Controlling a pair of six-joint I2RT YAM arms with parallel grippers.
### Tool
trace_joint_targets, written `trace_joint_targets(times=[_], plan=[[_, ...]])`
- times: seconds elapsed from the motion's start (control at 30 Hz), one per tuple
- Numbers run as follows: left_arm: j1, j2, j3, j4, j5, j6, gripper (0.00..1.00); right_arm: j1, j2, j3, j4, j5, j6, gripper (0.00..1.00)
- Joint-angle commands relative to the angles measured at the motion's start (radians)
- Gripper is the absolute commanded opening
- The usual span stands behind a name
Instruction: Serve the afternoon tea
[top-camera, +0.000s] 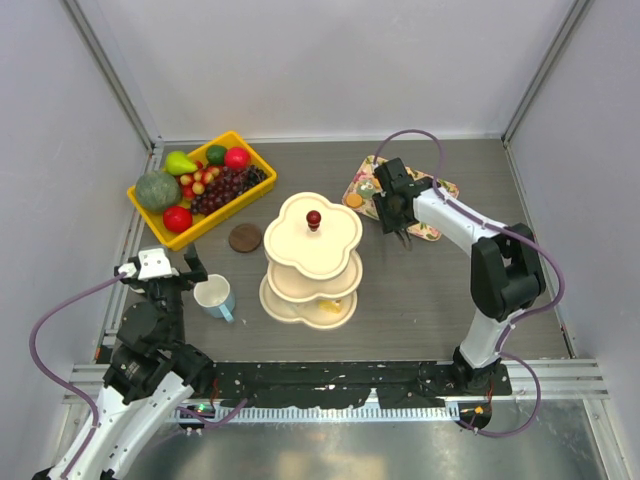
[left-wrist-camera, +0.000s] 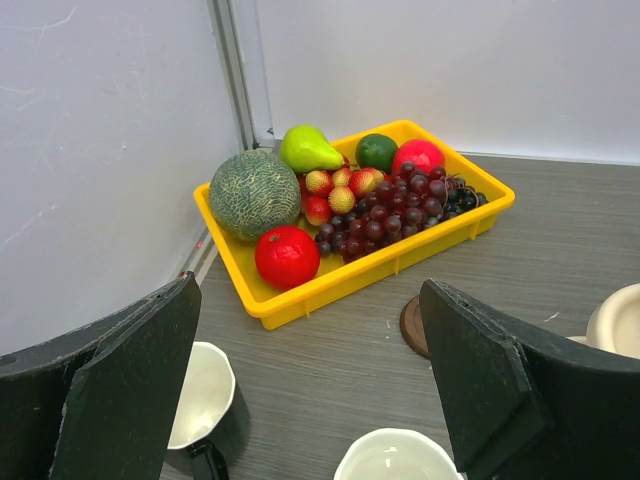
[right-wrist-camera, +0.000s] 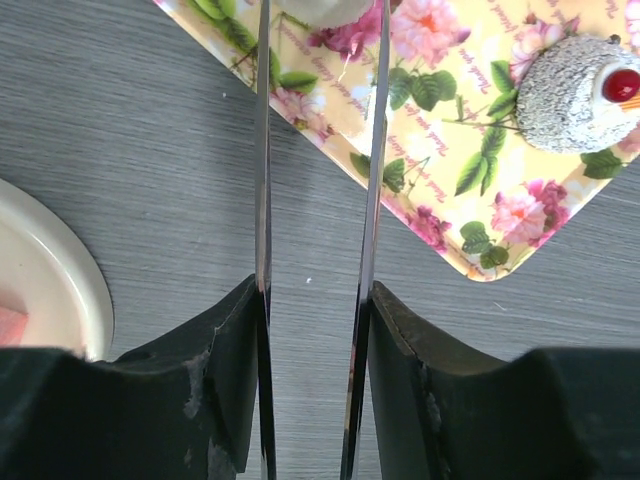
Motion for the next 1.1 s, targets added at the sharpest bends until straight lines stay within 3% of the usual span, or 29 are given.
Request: trace_joint_targets(times=[0.0,0.3,0.67,1.07], plan=[[0.006,0.009,0.009,0.044,-0.012,-0.002,0.99,-0.003,-0.1,0.025,0.003,0.05,-0.013,0.44],[0.006,0.004,0.009,0.041,-0.011,-0.004,0.99,-0.003,-0.357,-0.083,0.003,0.029,-0.008,0.43],[0.005,-0.002,0.012,0.038,-0.005,-0.008,0.99,0.071,-0.736,-0.3,0.107,-0.128,-0.026,0.43],[0.005,-0.001,0.012,0.033,-0.002,-0.008,0.99,0.276,-0.77,-0.375,0.129,-0.096,-0.034,0.42]])
